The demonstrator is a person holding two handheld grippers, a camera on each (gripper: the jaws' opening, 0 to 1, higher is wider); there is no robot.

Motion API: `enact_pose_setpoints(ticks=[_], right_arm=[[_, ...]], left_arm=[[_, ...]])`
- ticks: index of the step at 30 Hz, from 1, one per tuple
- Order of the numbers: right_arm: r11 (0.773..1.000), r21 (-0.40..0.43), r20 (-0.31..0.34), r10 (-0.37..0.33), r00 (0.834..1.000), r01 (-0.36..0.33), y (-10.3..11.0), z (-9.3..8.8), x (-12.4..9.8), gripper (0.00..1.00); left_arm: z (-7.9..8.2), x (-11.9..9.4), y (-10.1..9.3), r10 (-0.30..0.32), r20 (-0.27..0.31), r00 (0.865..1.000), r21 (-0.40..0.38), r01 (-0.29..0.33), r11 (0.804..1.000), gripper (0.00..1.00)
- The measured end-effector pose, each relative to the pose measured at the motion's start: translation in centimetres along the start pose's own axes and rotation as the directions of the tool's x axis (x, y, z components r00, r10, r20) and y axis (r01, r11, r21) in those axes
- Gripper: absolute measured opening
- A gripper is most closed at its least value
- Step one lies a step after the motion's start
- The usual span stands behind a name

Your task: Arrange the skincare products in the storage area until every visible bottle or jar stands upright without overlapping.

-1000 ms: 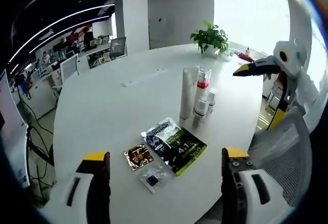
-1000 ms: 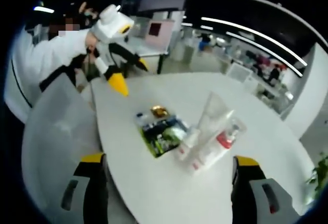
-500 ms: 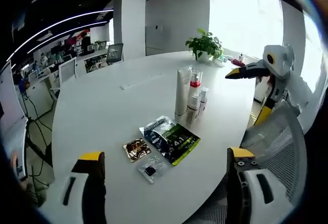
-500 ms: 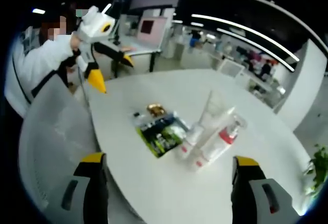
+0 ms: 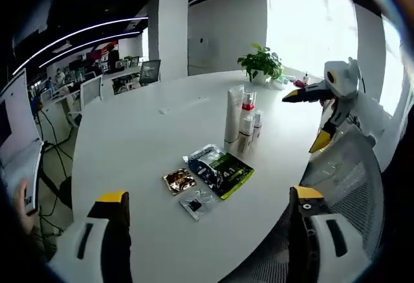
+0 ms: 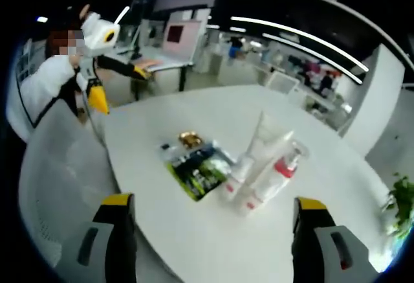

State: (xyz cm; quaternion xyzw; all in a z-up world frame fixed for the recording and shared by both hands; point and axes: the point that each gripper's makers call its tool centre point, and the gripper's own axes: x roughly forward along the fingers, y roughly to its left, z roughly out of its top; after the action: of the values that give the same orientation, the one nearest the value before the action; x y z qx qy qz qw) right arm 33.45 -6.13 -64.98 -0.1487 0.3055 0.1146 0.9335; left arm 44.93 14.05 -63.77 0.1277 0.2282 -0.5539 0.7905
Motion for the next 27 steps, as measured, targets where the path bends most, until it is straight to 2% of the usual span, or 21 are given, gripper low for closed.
enact_pose_setpoints(ticks=[5,7,16,27], right_arm=[[1.000,0.000,-0.007,-0.016,1.000,0.016,-0.5,-0.2,-0.5,1.00],[1.000,0.005,-0.006,-0.020,1.000,0.020,-0.6,-0.2,-0.6,1.00],[1.000,0.004,-0.034,-0.024,0.999,0.024,-0.7,-0.8,-0.6,1.00],[1.000,-0.002,-0.030,-0.024,0.999,0.024,-0.6,-0.3,-0.2,1.00]], left_arm=[[0.5,-0.7,-0.1,0.005,0.051,0.999,0.023,-0.006,1.000,0.99],[0.5,-0.9,0.2,0.015,0.059,0.998,0.006,-0.015,1.000,0.99],[0.3,-1.0,0.9,0.055,0.065,0.996,-0.004,-0.055,0.998,0.99],[0.5,-0.6,0.0,0.024,0.079,0.997,-0.018,-0.022,1.000,0.99]])
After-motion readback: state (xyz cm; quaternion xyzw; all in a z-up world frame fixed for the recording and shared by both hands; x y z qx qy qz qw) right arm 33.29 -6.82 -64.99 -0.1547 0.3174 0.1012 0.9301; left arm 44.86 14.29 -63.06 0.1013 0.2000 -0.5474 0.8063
